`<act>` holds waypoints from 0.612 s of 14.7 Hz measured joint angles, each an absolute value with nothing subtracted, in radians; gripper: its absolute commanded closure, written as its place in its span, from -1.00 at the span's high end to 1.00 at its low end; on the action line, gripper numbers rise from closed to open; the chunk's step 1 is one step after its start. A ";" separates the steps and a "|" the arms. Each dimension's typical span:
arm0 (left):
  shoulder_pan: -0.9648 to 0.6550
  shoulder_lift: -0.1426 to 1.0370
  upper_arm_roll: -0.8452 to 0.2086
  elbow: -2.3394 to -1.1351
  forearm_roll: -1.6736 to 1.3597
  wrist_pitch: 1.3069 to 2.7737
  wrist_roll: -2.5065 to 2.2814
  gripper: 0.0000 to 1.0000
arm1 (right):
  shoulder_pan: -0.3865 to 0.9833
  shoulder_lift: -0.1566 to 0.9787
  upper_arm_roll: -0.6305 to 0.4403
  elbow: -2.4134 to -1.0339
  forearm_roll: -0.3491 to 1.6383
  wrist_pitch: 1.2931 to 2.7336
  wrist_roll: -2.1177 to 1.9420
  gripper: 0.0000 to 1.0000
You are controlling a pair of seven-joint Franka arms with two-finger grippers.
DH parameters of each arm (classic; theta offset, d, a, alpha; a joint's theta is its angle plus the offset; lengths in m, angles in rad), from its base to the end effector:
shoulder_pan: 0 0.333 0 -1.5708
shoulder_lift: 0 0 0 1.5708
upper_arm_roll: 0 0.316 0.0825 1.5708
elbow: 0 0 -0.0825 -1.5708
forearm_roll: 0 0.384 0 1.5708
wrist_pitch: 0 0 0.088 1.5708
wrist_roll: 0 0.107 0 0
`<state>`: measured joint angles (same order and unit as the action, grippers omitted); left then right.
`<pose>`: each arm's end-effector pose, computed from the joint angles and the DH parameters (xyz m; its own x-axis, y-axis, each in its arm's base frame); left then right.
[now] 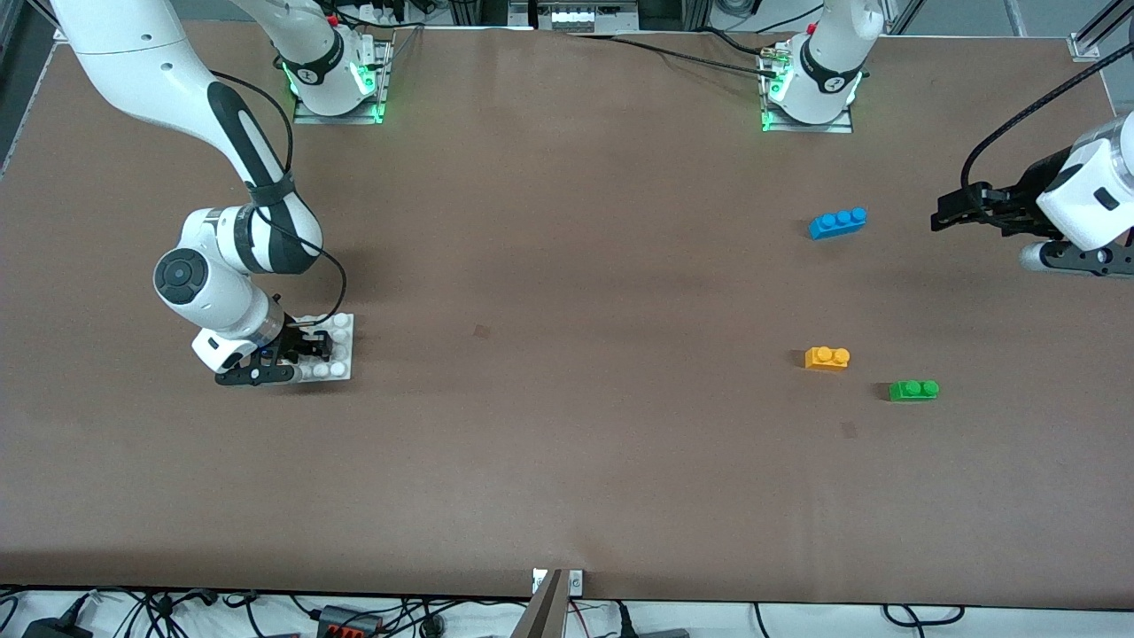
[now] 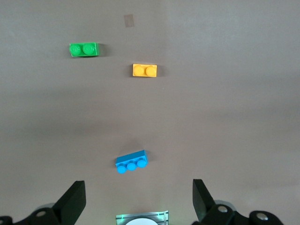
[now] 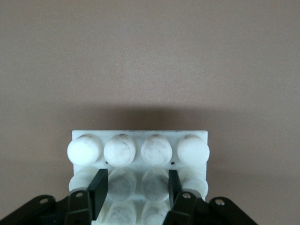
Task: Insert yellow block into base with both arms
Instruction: 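Slide the base with the right gripper while the left gripper reaches the yellow block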
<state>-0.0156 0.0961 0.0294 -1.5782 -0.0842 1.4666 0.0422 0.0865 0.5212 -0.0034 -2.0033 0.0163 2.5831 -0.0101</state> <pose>0.5671 -0.0026 0.5596 0.9786 -0.0368 -0.2022 -0.0190 -0.9958 0.0894 0.6104 0.0506 0.1989 0.9951 0.0797 0.0586 0.0802 -0.9967 -0.0072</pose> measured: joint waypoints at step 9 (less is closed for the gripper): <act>-0.048 0.286 -0.006 -1.653 -0.085 1.709 0.042 1.00 | 0.133 0.523 -0.006 -2.002 0.014 2.578 0.006 0.24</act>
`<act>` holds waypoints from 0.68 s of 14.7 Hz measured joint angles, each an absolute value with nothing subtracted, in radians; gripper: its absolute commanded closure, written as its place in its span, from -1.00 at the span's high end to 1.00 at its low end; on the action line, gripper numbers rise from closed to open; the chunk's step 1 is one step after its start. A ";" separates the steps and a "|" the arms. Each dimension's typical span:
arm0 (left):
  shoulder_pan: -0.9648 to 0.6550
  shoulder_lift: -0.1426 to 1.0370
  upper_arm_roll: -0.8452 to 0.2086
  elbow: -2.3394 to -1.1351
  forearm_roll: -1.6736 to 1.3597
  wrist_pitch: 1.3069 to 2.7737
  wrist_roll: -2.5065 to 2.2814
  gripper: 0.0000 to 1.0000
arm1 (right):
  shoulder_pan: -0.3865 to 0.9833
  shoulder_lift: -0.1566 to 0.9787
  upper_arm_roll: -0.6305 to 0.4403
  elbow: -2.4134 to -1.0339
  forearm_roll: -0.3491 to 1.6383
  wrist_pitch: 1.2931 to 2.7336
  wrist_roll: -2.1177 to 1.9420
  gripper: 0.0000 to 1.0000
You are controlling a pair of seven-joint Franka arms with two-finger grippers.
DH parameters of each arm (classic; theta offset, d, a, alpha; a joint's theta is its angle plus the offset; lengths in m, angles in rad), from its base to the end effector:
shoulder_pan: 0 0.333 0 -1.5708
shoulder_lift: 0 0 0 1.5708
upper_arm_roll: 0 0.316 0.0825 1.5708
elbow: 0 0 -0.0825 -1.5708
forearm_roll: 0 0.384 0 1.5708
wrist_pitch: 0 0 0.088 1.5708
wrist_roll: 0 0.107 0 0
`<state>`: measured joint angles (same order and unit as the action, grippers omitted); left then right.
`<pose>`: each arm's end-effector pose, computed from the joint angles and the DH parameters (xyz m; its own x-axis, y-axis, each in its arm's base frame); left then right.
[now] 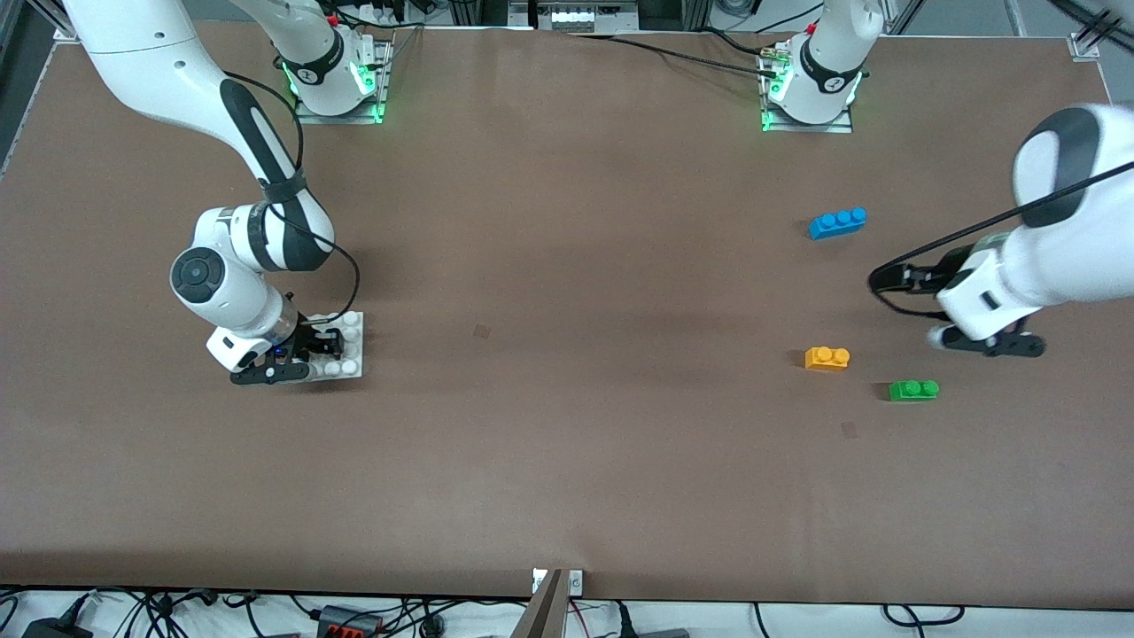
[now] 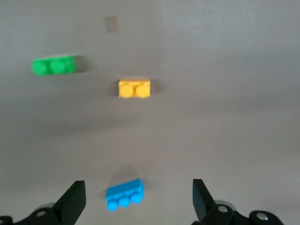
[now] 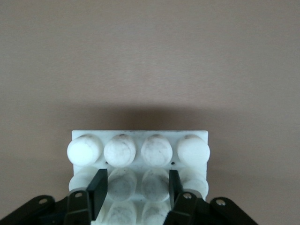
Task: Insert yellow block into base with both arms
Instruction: 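Slide the base with the right gripper while the left gripper reaches the yellow block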
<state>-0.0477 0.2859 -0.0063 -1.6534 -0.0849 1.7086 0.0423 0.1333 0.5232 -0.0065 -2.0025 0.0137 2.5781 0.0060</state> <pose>0.6162 -0.0410 0.4276 0.9707 -0.0832 -0.2255 -0.0641 -0.9938 0.0905 0.6071 0.0773 0.1975 0.9926 0.1099 0.0523 0.1103 -0.9939 -0.0050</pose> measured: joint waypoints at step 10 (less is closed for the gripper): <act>-0.079 0.338 -0.023 -1.964 -0.084 2.238 0.077 1.00 | 0.279 0.527 -0.010 -1.992 0.011 2.570 0.220 0.02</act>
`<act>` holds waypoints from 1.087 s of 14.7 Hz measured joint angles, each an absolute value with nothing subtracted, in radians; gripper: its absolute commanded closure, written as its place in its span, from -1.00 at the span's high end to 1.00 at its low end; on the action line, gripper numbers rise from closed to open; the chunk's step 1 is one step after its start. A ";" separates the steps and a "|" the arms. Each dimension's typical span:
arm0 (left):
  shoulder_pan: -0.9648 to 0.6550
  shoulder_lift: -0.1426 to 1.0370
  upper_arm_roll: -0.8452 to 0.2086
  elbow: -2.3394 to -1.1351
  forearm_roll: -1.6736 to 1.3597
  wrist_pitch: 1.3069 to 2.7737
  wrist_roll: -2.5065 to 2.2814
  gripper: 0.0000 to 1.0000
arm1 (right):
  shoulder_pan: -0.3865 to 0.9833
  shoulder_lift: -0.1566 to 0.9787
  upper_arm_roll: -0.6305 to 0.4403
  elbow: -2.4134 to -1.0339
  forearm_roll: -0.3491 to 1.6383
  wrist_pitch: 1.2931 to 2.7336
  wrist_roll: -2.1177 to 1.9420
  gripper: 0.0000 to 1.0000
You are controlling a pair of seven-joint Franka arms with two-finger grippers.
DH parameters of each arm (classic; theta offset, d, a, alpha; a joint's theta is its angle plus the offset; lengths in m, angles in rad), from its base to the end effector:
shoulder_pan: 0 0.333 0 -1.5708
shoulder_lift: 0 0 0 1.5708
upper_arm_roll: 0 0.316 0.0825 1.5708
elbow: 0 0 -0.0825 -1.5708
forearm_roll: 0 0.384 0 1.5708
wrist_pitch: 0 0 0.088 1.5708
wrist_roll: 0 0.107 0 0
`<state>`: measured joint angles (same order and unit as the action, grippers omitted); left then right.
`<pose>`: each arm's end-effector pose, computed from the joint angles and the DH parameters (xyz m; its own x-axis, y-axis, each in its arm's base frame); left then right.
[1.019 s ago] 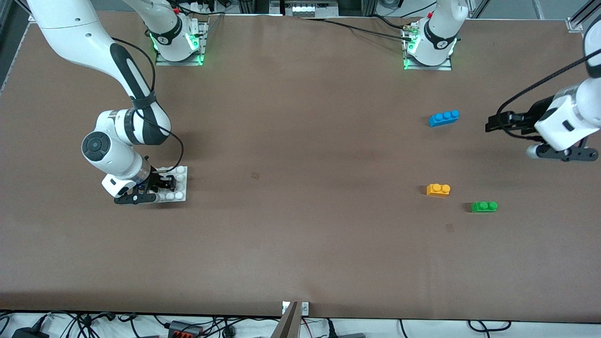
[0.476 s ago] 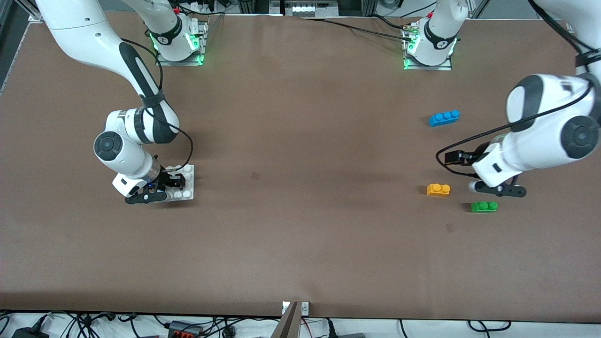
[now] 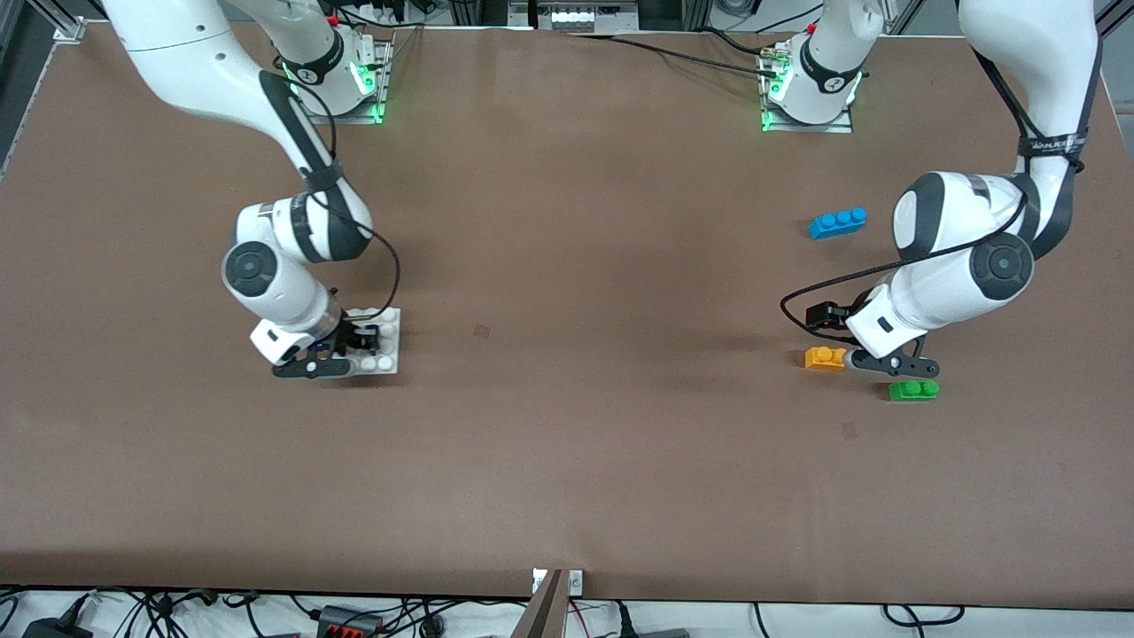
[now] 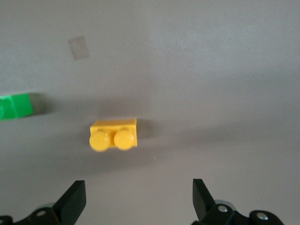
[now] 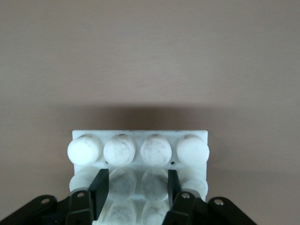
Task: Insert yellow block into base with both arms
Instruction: 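Slide the base with the right gripper while the left gripper reaches the yellow block, then grasp the yellow block with the left gripper while the right gripper moves the base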
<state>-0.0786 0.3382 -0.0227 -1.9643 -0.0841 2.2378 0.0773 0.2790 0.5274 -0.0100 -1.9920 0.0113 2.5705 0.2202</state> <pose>0.6012 -0.0631 0.2962 0.9903 -0.1251 -0.0610 -0.1204 -0.9899 0.0749 0.5924 0.1633 0.1982 0.9979 0.0406 0.0495 0.0412 -0.9991 -0.0127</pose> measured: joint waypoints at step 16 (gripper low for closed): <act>-0.050 0.454 -0.009 -1.992 -0.083 2.459 0.244 1.00 | 0.698 0.760 0.000 -1.613 0.012 2.521 0.673 0.02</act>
<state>-0.0503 0.4537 -0.0086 -1.9924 -0.0829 2.4591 0.2435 0.6983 0.7598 -0.0004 -1.6126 0.0120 2.5214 0.6729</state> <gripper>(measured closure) 0.000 0.454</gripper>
